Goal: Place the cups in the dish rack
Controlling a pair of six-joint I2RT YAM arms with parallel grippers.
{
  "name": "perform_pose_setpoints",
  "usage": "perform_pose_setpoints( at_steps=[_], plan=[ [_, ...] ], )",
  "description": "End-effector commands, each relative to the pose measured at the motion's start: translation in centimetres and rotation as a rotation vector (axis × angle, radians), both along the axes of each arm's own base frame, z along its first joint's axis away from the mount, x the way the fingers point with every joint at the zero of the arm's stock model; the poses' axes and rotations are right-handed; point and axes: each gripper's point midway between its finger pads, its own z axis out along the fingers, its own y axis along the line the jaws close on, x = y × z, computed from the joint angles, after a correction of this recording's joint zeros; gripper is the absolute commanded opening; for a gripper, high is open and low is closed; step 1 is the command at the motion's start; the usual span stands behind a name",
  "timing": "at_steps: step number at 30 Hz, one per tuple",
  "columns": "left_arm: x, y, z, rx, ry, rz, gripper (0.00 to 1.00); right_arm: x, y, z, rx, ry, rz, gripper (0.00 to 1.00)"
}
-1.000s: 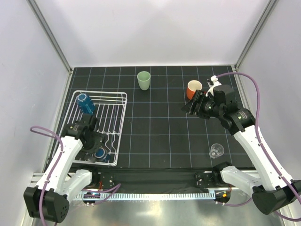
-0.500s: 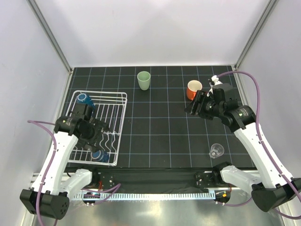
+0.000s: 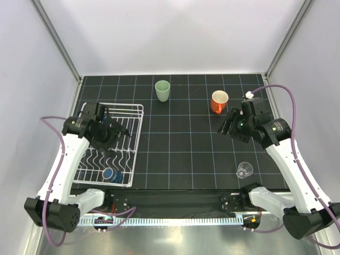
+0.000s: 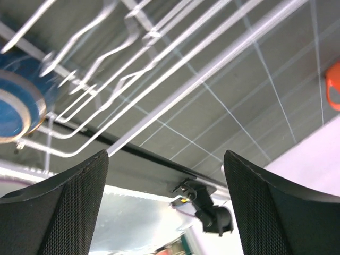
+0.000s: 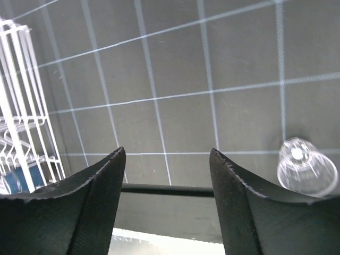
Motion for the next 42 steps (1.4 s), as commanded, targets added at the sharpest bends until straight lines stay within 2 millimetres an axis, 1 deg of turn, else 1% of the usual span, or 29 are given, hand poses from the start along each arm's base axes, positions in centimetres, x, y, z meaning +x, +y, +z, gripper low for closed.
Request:
perform_pose_setpoints(
  at_steps=[1,3,4,6,7,8,10,14,18,20,21,22,25,32,37,38,42],
  plan=[
    [2.7,-1.6,2.9,-0.042,-0.155,-0.153,0.85,-0.9,-2.3,-0.1,-0.025,0.046,-0.127,0.65],
    [3.4,-1.9,3.8,-0.043,-0.205,-0.205,0.85,-1.3,-2.9,-0.8,-0.015,0.075,-0.166,0.63],
    [4.1,-2.1,4.4,-0.048,-0.248,-0.222,0.85,-1.6,-3.7,-1.9,-0.017,0.115,-0.205,0.62],
    [4.7,-2.6,5.2,-0.062,-0.306,-0.260,0.85,-2.1,-4.4,-2.8,0.002,0.153,-0.244,0.60],
    [5.2,-3.1,5.8,-0.089,-0.345,-0.283,0.85,-2.5,-5.4,-3.8,0.001,0.188,-0.288,0.59],
    [5.4,-3.5,6.2,-0.106,-0.367,-0.302,0.85,-2.7,-5.9,-4.3,-0.003,0.205,-0.313,0.59],
    [5.8,-4.2,6.6,-0.133,-0.399,-0.346,0.85,-3.4,-7.1,-5.3,-0.016,0.254,-0.378,0.57],
    [6.1,-4.6,6.8,-0.142,-0.423,-0.383,0.86,-4.3,-8.1,-6.8,-0.037,0.322,-0.445,0.57],
    [6.3,-4.6,7.4,-0.136,-0.446,-0.398,0.86,-5.3,-8.4,-8.4,-0.038,0.379,-0.499,0.57],
    [6.5,-4.6,7.7,-0.131,-0.457,-0.409,0.86,-5.6,-8.3,-9.8,-0.034,0.406,-0.505,0.57],
    [6.6,-4.7,7.8,-0.131,-0.459,-0.411,0.86,-5.7,-8.3,-10.2,-0.038,0.418,-0.509,0.56],
    [6.6,-4.7,7.9,-0.132,-0.460,-0.415,0.86,-6.1,-8.4,-11.2,-0.048,0.450,-0.512,0.55],
    [6.6,-4.7,7.9,-0.134,-0.458,-0.417,0.86,-6.8,-8.9,-12.4,-0.085,0.504,-0.555,0.51],
    [6.6,-4.8,8.1,-0.136,-0.452,-0.420,0.86,-6.8,-9.6,-14.1,-0.114,0.505,-0.583,0.47],
    [6.7,-5.2,8.3,-0.160,-0.445,-0.417,0.86,-6.5,-9.7,-16.0,-0.127,0.520,-0.576,0.45],
    [6.7,-5.2,8.3,-0.168,-0.439,-0.416,0.86,-6.4,-9.7,-16.2,-0.130,0.523,-0.574,0.41],
    [6.6,-5.5,8.0,-0.184,-0.408,-0.420,0.86,-5.8,-10.0,-16.8,-0.149,0.512,-0.563,0.34]
  ],
)
